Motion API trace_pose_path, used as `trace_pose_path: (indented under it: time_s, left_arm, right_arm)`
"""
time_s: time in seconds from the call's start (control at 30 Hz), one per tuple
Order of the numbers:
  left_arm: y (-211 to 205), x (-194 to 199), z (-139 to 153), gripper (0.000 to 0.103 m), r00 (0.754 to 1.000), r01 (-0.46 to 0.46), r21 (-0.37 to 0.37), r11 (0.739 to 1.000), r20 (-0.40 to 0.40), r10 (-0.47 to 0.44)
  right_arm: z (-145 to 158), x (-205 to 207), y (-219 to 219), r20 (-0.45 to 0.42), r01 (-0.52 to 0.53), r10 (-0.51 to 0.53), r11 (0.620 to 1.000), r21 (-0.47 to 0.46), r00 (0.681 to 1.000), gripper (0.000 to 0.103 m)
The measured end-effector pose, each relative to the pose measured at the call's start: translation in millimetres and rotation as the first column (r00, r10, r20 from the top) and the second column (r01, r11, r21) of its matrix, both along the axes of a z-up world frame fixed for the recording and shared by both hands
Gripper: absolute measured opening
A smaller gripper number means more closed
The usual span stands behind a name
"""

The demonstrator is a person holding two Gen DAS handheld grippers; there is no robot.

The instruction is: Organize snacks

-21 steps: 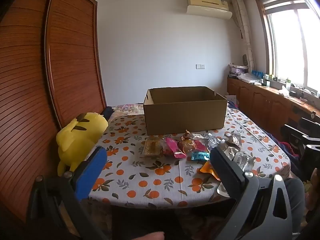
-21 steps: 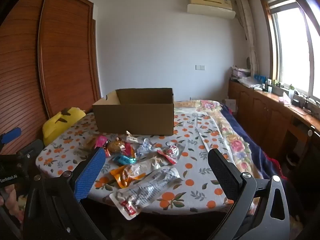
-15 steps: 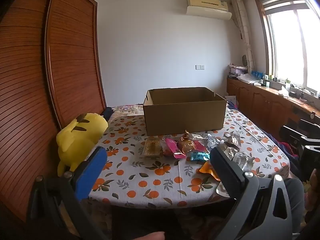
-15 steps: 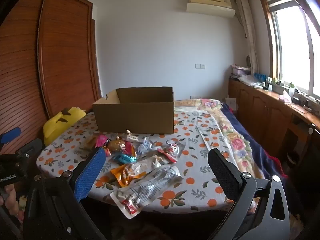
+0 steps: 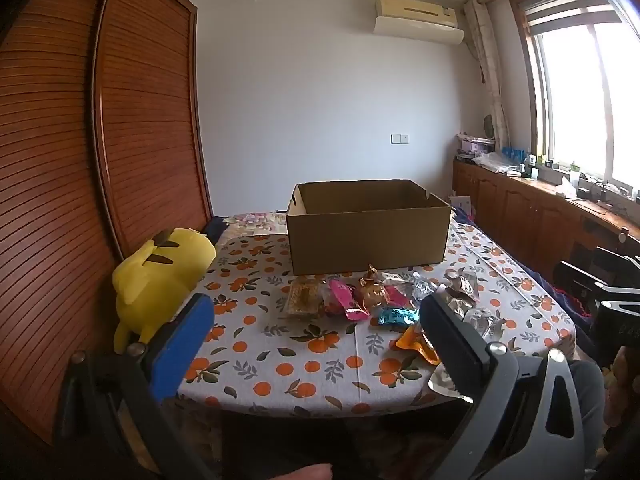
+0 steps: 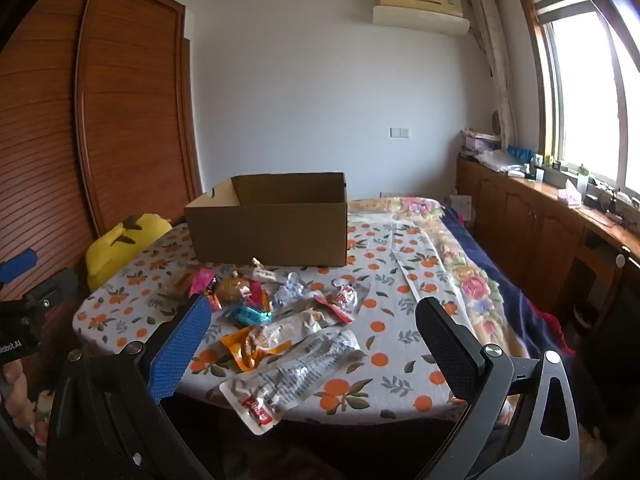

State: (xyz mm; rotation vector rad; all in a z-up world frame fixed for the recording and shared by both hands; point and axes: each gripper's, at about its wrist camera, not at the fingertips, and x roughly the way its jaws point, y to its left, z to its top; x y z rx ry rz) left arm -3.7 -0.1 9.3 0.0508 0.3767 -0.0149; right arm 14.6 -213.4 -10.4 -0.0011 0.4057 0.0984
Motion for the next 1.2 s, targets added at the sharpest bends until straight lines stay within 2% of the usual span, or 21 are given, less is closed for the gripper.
trace_pose_path:
  time_s: [1.2]
  left_arm:
    - [5.4,-4.7,5.0,0.103,1.000,0.001,-0.005,1.000,0.008,0.000]
  right_arm:
    - [1.9,-2.8,-0.5,0.004,0.002,-0.002,1.000,0.000,1.000,0.103]
